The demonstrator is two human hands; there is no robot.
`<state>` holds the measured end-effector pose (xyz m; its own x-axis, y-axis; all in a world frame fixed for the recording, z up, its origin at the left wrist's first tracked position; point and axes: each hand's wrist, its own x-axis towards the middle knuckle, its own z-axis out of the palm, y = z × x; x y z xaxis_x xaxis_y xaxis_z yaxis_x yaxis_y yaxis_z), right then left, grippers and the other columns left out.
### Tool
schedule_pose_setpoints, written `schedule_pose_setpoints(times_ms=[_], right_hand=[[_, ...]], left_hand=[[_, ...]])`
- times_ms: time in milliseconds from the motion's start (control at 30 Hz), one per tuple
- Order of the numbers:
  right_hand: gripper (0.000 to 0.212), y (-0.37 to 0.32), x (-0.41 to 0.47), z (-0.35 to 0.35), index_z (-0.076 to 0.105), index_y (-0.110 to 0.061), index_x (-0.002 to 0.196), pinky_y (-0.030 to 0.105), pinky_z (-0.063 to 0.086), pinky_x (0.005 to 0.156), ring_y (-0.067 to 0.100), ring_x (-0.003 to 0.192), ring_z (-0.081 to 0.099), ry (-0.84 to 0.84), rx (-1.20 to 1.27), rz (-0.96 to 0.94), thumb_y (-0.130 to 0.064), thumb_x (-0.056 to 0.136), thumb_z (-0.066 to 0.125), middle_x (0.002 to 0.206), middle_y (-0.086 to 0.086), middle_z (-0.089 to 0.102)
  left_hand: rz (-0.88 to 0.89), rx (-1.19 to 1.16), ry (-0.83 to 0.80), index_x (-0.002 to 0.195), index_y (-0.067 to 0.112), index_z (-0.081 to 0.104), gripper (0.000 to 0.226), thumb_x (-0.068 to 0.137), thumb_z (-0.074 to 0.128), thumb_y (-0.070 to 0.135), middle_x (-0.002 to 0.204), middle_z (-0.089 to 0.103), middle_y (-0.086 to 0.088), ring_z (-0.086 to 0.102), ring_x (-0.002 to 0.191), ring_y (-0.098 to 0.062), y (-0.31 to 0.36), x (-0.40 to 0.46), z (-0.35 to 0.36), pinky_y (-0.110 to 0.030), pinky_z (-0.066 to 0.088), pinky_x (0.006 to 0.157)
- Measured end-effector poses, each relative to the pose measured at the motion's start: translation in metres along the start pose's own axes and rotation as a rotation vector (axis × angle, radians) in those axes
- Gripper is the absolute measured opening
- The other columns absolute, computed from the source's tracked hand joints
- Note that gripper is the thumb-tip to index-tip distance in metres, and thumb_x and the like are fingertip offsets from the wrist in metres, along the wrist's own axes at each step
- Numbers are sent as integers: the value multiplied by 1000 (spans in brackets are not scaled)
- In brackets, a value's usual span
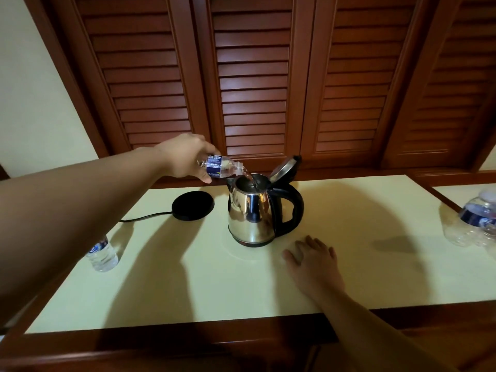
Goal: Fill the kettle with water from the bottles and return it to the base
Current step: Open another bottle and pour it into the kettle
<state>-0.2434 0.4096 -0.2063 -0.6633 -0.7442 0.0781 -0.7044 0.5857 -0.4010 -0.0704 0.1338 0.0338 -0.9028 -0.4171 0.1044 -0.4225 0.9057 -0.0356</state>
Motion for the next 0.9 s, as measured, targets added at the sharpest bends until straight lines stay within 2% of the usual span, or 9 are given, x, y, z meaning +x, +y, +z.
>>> schedule_pose_setpoints(times_ms=[67,167,233,333,467,633,767,900], right_hand=[[59,1,1,1,50,-27,147,48,7,126,21,153,21,-2,-1,0,-61,100,38,164,1,33],[61,3,2,3,48,-27,149,49,8,127,22,154,20,3,-16,2,-62,100,35,165,1,32],[60,4,4,6,51,-28,146,49,10,126,22,152,24,4,-16,-2,-61,100,33,163,1,36],[61,7,5,8,58,-30,135,52,22,122,22,144,35,26,-28,-14,-62,96,25,151,0,48],[56,7,5,9,55,-30,142,48,14,126,22,151,28,17,2,-9,-58,100,30,160,0,40],[52,7,3,8,57,-32,138,49,14,126,22,151,26,16,30,-14,-55,101,29,161,0,39],[51,7,2,7,59,-32,135,50,14,126,22,151,27,21,68,-13,-53,103,25,160,1,41],[54,9,6,11,62,-32,122,53,26,120,23,143,38,32,45,-6,-58,98,22,145,0,53]], left_hand=[[16,19,-9,138,29,64,68,76,89,44,121,69,-6,54,124,-31,-3,2,-2,-44,44,105],[40,58,-11,138,32,63,71,74,89,48,109,60,1,52,105,-21,-8,5,-5,-42,47,97],[56,82,-8,140,31,62,72,75,88,48,105,55,2,47,99,-16,-9,8,-8,-41,47,94],[78,115,-8,144,28,59,71,80,85,45,105,53,2,43,101,-15,-4,11,-13,-35,40,91],[81,119,-38,147,26,56,72,83,82,46,106,48,4,42,103,-15,1,19,-16,-31,34,87],[62,110,-48,146,26,54,76,79,87,42,126,59,0,52,124,-24,8,23,-17,-38,44,99],[76,38,-48,128,29,58,67,72,94,35,116,66,6,59,107,-20,8,28,-19,-36,49,87],[133,119,-41,128,30,63,61,75,91,37,106,58,11,56,107,-19,15,29,-22,-35,46,88]])
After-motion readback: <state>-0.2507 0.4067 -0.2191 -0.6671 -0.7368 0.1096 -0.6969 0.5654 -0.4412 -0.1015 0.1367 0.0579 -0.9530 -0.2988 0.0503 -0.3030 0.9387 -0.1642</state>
